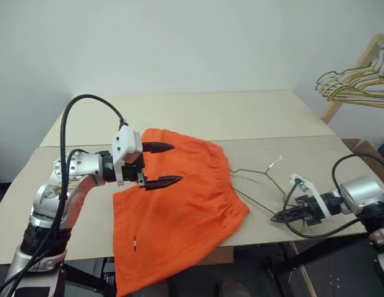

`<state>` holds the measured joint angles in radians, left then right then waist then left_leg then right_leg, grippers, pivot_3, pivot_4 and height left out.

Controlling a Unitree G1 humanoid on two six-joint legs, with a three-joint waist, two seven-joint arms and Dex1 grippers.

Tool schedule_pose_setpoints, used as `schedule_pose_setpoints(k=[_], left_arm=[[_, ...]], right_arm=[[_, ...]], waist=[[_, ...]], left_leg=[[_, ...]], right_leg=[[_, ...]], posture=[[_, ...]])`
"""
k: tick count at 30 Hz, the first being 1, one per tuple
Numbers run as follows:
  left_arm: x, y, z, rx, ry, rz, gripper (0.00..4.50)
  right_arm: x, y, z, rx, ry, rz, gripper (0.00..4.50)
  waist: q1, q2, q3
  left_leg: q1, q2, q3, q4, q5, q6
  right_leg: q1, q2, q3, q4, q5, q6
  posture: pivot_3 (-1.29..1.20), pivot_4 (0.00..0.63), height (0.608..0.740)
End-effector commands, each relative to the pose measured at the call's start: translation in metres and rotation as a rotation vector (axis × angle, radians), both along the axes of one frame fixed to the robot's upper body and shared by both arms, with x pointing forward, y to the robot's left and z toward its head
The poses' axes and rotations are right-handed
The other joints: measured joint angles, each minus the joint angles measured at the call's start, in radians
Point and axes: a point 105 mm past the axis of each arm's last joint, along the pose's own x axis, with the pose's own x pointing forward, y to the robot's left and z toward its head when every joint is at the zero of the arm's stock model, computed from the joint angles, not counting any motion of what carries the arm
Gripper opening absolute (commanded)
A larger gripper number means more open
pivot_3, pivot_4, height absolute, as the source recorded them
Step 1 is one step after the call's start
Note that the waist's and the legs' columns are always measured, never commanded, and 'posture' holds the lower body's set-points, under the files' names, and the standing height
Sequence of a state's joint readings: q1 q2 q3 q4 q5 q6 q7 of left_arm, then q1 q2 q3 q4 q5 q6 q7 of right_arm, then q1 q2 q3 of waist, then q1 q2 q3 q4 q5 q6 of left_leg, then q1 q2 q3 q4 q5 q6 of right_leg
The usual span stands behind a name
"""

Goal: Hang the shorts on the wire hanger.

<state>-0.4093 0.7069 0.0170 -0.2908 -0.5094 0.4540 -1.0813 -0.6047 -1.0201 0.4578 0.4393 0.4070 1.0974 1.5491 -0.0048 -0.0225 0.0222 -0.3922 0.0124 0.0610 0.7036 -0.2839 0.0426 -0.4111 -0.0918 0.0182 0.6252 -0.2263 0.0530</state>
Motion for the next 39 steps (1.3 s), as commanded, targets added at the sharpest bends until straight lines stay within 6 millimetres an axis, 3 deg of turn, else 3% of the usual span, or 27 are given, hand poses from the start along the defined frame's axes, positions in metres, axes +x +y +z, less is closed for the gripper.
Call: schedule_pose_setpoints(k=[1,8,14,23,28,35,39], left_arm=[[-0.003,-0.001,0.008,0.004,-0.058,-0.01,4.48],[-0.002,-0.002,0.01,0.01,-0.065,-0.014,4.48],[-0.004,-0.001,0.009,0.016,-0.064,-0.009,4.48],[-0.003,-0.002,0.009,0.017,-0.065,-0.012,4.48],[-0.007,-0.001,0.008,0.022,-0.065,-0.011,4.48],[-0.008,0.0,0.009,0.024,-0.069,-0.004,4.48],[-0.011,-0.002,0.005,0.025,-0.058,-0.022,4.48]], right_arm=[[0.012,0.014,0.003,0.048,-0.021,0.023,0.0],[0.058,0.03,-0.002,0.069,-0.097,-0.14,0.0],[0.046,0.044,0.006,0.157,-0.071,0.022,0.0],[0.072,0.058,-0.003,0.146,-0.025,-0.133,0.0],[0.055,0.068,-0.004,0.204,0.021,-0.009,0.0],[0.024,0.049,-0.001,0.224,0.081,0.03,0.0],[-0.006,0.045,0.007,0.268,0.134,0.066,0.0]], waist=[[-0.003,0.0,0.0],[-0.006,0.0,0.0],[0.013,0.0,0.0],[0.005,0.0,0.0],[0.01,0.001,0.0],[0.024,0.001,0.0],[0.03,0.001,0.0]], left_leg=[[0.002,0.0,0.0,0.0,0.0,0.0],[0.007,0.0,0.0,-0.004,0.0,-0.001],[0.004,-0.001,0.0,-0.003,0.002,-0.003],[0.007,0.0,-0.001,-0.005,0.002,-0.004],[0.005,-0.001,-0.001,-0.005,0.003,-0.006],[0.005,0.0,-0.002,-0.005,0.002,-0.003],[0.005,0.0,-0.002,-0.005,0.001,-0.002]], right_leg=[[0.002,0.0,0.0,-0.002,0.0,0.0],[0.007,0.001,0.0,-0.001,0.0,-0.001],[0.006,0.0,-0.002,-0.001,0.0,-0.001],[0.006,0.001,-0.002,0.001,0.001,-0.002],[0.006,0.0,-0.002,0.0,0.001,-0.002],[0.006,0.0,-0.003,0.0,0.001,-0.002],[0.006,0.0,-0.004,0.0,0.001,-0.002]], posture=[[0.02,0.0,0.74],[0.04,0.0,0.74],[0.05,0.0,0.74],[0.06,0.0,0.74],[0.09,0.0,0.74],[0.09,0.0,0.74],[0.07,0.0,0.74]])
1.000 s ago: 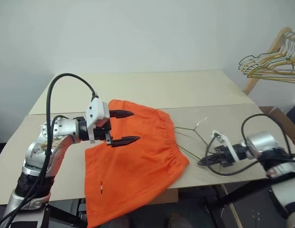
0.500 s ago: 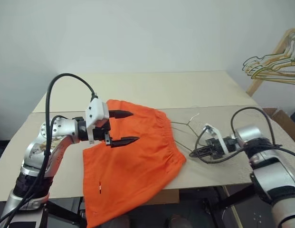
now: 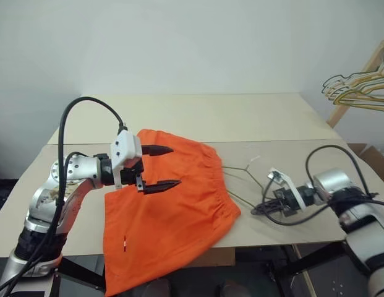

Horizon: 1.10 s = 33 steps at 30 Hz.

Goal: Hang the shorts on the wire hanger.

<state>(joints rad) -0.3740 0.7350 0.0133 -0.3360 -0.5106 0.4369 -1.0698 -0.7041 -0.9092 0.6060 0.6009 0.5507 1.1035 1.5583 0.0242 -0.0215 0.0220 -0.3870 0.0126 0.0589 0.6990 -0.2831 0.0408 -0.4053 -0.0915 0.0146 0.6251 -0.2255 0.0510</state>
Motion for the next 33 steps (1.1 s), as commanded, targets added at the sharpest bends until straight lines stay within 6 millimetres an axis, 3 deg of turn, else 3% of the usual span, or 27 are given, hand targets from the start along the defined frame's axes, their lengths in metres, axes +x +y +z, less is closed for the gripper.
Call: schedule_pose_setpoints(k=[1,3,10,15,19,25,28,33], left_arm=[[-0.003,-0.003,0.007,-0.005,-0.036,-0.019,4.48],[-0.001,-0.004,0.006,-0.007,-0.031,-0.023,4.48],[-0.002,-0.007,0.007,0.004,-0.025,-0.053,4.48],[-0.006,-0.004,0.006,0.011,-0.016,-0.049,4.48],[-0.008,-0.004,0.004,0.012,-0.014,-0.043,4.48],[-0.008,-0.003,0.004,0.006,-0.017,-0.027,4.48],[-0.01,-0.003,0.003,0.005,-0.014,-0.024,4.48],[-0.011,-0.002,0.003,0.005,-0.012,-0.023,4.48]], right_arm=[[-0.016,0.013,0.021,0.117,0.021,0.072,0.0],[-0.016,0.015,0.021,0.113,0.022,0.068,0.0],[0.049,0.029,0.017,0.051,-0.088,-0.133,0.0],[0.074,0.028,0.022,0.037,-0.168,-0.212,0.0],[0.079,0.039,0.02,0.027,-0.176,-0.179,0.0],[0.07,0.055,0.013,0.043,-0.124,-0.068,0.0],[0.075,0.058,0.007,0.035,-0.122,-0.131,0.0],[0.09,0.063,0.016,0.097,-0.169,-0.25,0.0]], waist=[[0.001,0.0,0.0],[-0.007,0.0,0.0],[-0.02,0.0,0.0],[-0.01,0.0,0.0],[-0.013,0.0,0.0],[-0.013,0.0,0.0],[-0.013,0.0,0.0],[-0.01,0.0,0.0]], left_leg=[[0.0,0.0,0.0,0.0,0.0,0.0],[0.0,0.0,0.0,0.0,0.0,0.0],[0.003,0.001,0.001,-0.002,0.001,-0.001],[-0.002,0.0,0.001,-0.001,0.002,-0.004],[-0.002,-0.001,0.001,-0.001,0.002,-0.003],[0.001,0.0,0.0,-0.002,0.002,-0.003],[0.0,0.0,0.0,-0.002,0.002,-0.003],[0.0,0.0,0.0,-0.003,0.003,-0.004]], right_leg=[[0.0,0.0,0.0,0.0,0.0,0.0],[0.0,0.0,0.001,-0.001,0.0,0.0],[0.001,0.003,0.001,-0.003,0.001,-0.002],[-0.001,0.001,0.0,-0.002,0.001,-0.001],[0.0,0.0,0.0,-0.002,0.001,-0.001],[0.0,0.002,0.0,0.002,0.001,-0.001],[-0.001,0.002,0.0,0.001,0.001,-0.001],[-0.001,0.001,0.0,0.001,0.001,-0.001]], posture=[[0.07,0.0,0.74],[0.05,0.0,0.74],[0.06,0.0,0.74],[0.06,0.0,0.74],[0.09,0.0,0.74],[0.11,0.0,0.74],[0.11,0.0,0.74],[0.12,0.0,0.74]])
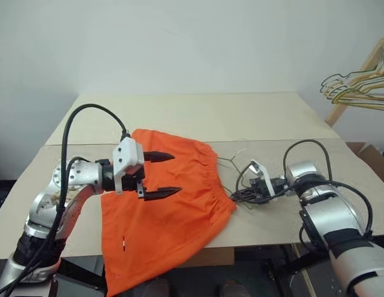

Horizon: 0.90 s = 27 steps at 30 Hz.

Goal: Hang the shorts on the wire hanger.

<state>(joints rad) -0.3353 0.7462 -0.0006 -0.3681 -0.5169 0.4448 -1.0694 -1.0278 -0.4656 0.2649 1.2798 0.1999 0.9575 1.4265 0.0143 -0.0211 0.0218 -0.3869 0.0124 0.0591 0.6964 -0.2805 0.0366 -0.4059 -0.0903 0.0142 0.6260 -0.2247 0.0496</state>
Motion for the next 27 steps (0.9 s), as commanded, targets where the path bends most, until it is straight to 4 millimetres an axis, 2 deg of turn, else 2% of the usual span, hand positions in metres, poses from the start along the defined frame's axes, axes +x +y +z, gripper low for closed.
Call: schedule_pose_setpoints(k=[1,5,8,10,14,18,23,27], left_arm=[[-0.004,0.0,0.012,-0.012,-0.043,-0.007,4.48],[-0.002,0.001,0.014,-0.011,-0.044,-0.004,4.48],[0.0,0.001,0.015,-0.012,-0.048,0.005,4.48],[0.001,0.002,0.016,-0.015,-0.053,0.012,4.48],[0.007,0.005,0.02,-0.018,-0.071,0.025,4.48],[0.031,0.015,0.037,-0.006,-0.146,0.067,4.48],[0.058,0.029,0.073,0.021,-0.271,0.082,4.48],[0.076,0.034,0.092,0.078,-0.344,0.052,4.48]], right_arm=[[0.023,0.006,0.025,0.079,-0.114,-0.098,0.0],[0.032,0.01,0.037,0.13,-0.177,-0.12,0.0],[0.037,0.008,0.043,0.057,-0.282,-0.051,0.0],[0.043,0.003,0.049,-0.023,-0.408,0.019,0.0],[0.046,-0.004,0.075,-0.134,-0.661,0.134,0.0],[0.043,-0.007,0.106,-0.403,-0.966,0.297,0.0],[0.026,0.015,0.139,-0.487,-1.169,0.435,0.0],[0.013,0.036,0.146,-0.494,-1.227,0.54,0.0]], waist=[[0.0,0.0,0.0],[-0.001,0.0,0.0],[-0.002,0.0,0.0],[-0.002,0.0,0.0],[0.001,0.001,0.0],[0.003,0.001,0.001],[-0.023,0.001,0.001],[-0.056,0.001,0.001]], left_leg=[[0.0,0.0,0.0,0.0,0.0,0.0],[0.001,0.0,0.0,-0.001,0.0,0.0],[0.0,0.0,0.0,-0.001,0.0,0.0],[0.0,0.0,0.0,-0.001,0.0,0.0],[-0.001,0.0,-0.001,-0.001,0.0,0.0],[-0.002,0.0,-0.001,-0.001,0.0,0.0],[-0.002,0.0,0.001,-0.001,0.0,0.0],[-0.003,0.0,0.003,-0.001,0.0,0.0]], right_leg=[[0.0,0.0,0.0,0.0,0.0,0.0],[0.0,0.0,0.0,0.0,0.0,0.0],[0.0,0.0,0.0,0.0,0.0,0.0],[0.0,0.0,0.0,0.0,0.0,0.0],[-0.001,0.0,0.0,0.0,0.0,0.0],[-0.002,-0.001,-0.001,0.0,0.0,0.0],[-0.003,0.001,-0.001,0.0,0.0,0.0],[-0.003,0.001,-0.001,-0.001,0.0,0.0]], posture=[[0.12,0.0,0.74],[0.12,0.0,0.74],[0.11,0.0,0.74],[0.11,0.0,0.74],[0.09,0.0,0.74],[0.0,0.0,0.74],[-0.02,0.0,0.74],[-0.09,0.0,0.74]])
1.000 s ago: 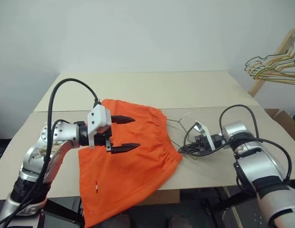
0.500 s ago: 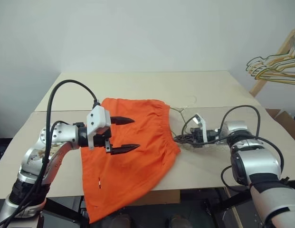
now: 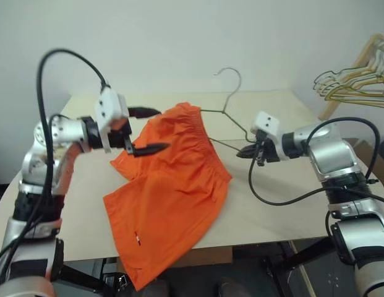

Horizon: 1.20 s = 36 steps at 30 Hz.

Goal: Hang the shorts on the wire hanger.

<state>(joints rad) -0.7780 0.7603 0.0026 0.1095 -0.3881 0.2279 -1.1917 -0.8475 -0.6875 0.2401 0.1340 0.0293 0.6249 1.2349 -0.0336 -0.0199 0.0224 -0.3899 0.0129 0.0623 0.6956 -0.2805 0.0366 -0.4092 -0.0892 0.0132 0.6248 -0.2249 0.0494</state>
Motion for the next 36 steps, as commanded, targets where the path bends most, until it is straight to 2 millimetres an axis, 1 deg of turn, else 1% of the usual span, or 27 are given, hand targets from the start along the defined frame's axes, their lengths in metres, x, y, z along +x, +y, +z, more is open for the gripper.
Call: schedule_pose_setpoints(k=[1,3,5,8,10,12,14,15,17,19,21,23,29,31,32,34,36], left_arm=[[0.01,0.005,0.017,0.076,-0.083,-0.027,4.48],[0.019,0.005,0.019,0.128,-0.103,-0.036,4.48],[0.025,0.006,0.017,0.197,-0.09,-0.06,4.48],[0.028,0.006,0.002,0.358,-0.068,-0.135,4.48],[0.029,0.005,-0.006,0.417,-0.038,-0.174,4.48],[0.031,0.0,-0.016,0.457,-0.001,-0.207,4.48],[0.032,-0.003,-0.023,0.489,0.016,-0.225,4.48],[0.033,-0.004,-0.029,0.525,0.022,-0.235,4.48],[0.039,-0.006,-0.044,0.604,0.019,-0.211,4.48],[0.048,-0.008,-0.051,0.63,0.003,-0.157,4.09],[0.052,-0.009,-0.053,0.637,-0.008,-0.131,3.56],[0.055,-0.009,-0.053,0.629,-0.011,-0.113,2.87],[0.054,-0.002,-0.051,0.618,-0.001,-0.115,0.85],[0.053,0.0,-0.051,0.609,0.012,-0.112,0.27],[0.054,0.0,-0.051,0.591,0.028,-0.104,0.04],[0.055,0.0,-0.051,0.564,0.041,-0.083,0.01],[0.055,0.0,-0.051,0.541,0.061,-0.082,0.0]], right_arm=[[-0.012,0.019,0.018,-0.028,-0.058,0.08,0.0],[-0.017,0.026,0.019,-0.043,-0.047,0.111,0.0],[-0.018,0.03,0.019,-0.066,-0.033,0.12,0.0],[-0.018,0.032,0.021,-0.102,-0.019,0.123,0.0],[-0.018,0.033,0.024,-0.111,-0.007,0.123,0.0],[-0.018,0.034,0.026,-0.13,-0.003,0.131,0.0],[-0.018,0.035,0.028,-0.138,0.001,0.135,0.0],[-0.019,0.036,0.029,-0.138,0.001,0.138,0.0],[-0.02,0.038,0.032,-0.139,0.001,0.148,0.0],[-0.022,0.04,0.033,-0.14,-0.001,0.157,0.0],[-0.023,0.04,0.034,-0.141,0.002,0.163,0.0],[-0.024,0.04,0.035,-0.14,0.005,0.163,0.0],[-0.023,0.038,0.036,-0.142,0.005,0.155,0.0],[-0.023,0.038,0.036,-0.146,-0.002,0.158,0.0],[-0.023,0.039,0.037,-0.147,-0.036,0.171,0.0],[-0.022,0.04,0.039,-0.139,-0.082,0.182,0.0],[-0.018,0.034,0.037,-0.15,-0.101,0.145,0.61]], waist=[[-0.014,0.0,0.0],[-0.023,0.0,0.0],[-0.032,0.0,0.0],[-0.045,0.0,0.0],[-0.055,0.0,0.0],[-0.063,0.0,0.0],[-0.069,0.0,0.0],[-0.072,0.0,0.0],[-0.081,0.0,0.0],[-0.09,0.0,0.0],[-0.095,0.0,0.0],[-0.097,0.0,0.0],[-0.107,0.0,0.0],[-0.108,0.0,0.0],[-0.11,0.0,0.0],[-0.113,0.0,0.0],[-0.115,0.0,0.0]], left_leg=[[0.0,0.0,0.001,0.0,0.0,0.0],[-0.001,0.0,0.002,0.001,0.0,0.0],[-0.001,0.0,0.002,0.001,0.0,0.001],[-0.001,0.0,0.004,0.002,-0.001,0.001],[-0.001,0.0,0.004,0.001,-0.001,0.002],[-0.003,0.0,0.003,0.001,-0.001,0.002],[-0.008,0.0,0.002,0.003,-0.001,0.002],[-0.012,0.0,0.0,0.005,-0.001,0.002],[-0.014,0.0,-0.001,0.006,-0.001,0.002],[-0.015,0.0,-0.002,0.007,-0.001,0.002],[-0.015,0.0,-0.002,0.007,-0.001,0.003],[-0.015,0.0,-0.002,0.007,-0.002,0.003],[-0.015,0.0,-0.003,0.007,-0.002,0.004],[-0.015,0.0,-0.003,0.008,-0.002,0.004],[-0.015,0.0,-0.003,0.008,-0.002,0.004],[-0.015,0.0,-0.003,0.008,-0.002,0.004],[-0.015,0.0,-0.003,0.008,-0.002,0.004]], right_leg=[[0.0,0.0,0.0,-0.001,0.0,0.0],[0.0,0.0,0.0,-0.001,0.0,0.0],[0.001,-0.001,0.0,-0.001,0.0,0.001],[0.0,-0.001,0.0,-0.001,0.0,0.001],[0.0,-0.001,0.0,-0.001,-0.001,0.001],[-0.002,-0.001,0.0,0.0,-0.001,0.001],[-0.008,-0.001,0.001,0.001,-0.001,0.001],[-0.012,-0.001,0.002,0.003,-0.001,0.001],[-0.014,-0.001,0.002,0.004,-0.001,0.001],[-0.015,-0.002,0.002,0.004,-0.001,0.001],[-0.015,-0.002,0.002,0.004,-0.001,0.002],[-0.015,-0.002,0.002,0.005,-0.001,0.002],[-0.016,-0.003,0.002,0.005,-0.001,0.002],[-0.016,-0.003,0.002,0.005,-0.001,0.002],[-0.016,-0.003,0.002,0.005,-0.001,0.002],[-0.016,-0.003,0.002,0.005,-0.001,0.002],[-0.016,-0.003,0.002,0.005,-0.001,0.002]], posture=[[-0.09,0.0,0.74],[-0.11,0.0,0.74],[-0.12,0.0,0.74],[-0.12,0.0,0.74],[-0.12,0.0,0.74],[-0.13,0.0,0.74],[-0.13,0.0,0.74],[-0.13,0.0,0.74],[-0.14,0.0,0.74],[-0.14,0.0,0.74],[-0.15,0.0,0.74],[-0.15,0.0,0.74],[-0.15,0.0,0.74],[-0.15,0.0,0.74],[-0.15,0.0,0.74],[-0.15,0.0,0.74],[-0.15,0.0,0.74]])
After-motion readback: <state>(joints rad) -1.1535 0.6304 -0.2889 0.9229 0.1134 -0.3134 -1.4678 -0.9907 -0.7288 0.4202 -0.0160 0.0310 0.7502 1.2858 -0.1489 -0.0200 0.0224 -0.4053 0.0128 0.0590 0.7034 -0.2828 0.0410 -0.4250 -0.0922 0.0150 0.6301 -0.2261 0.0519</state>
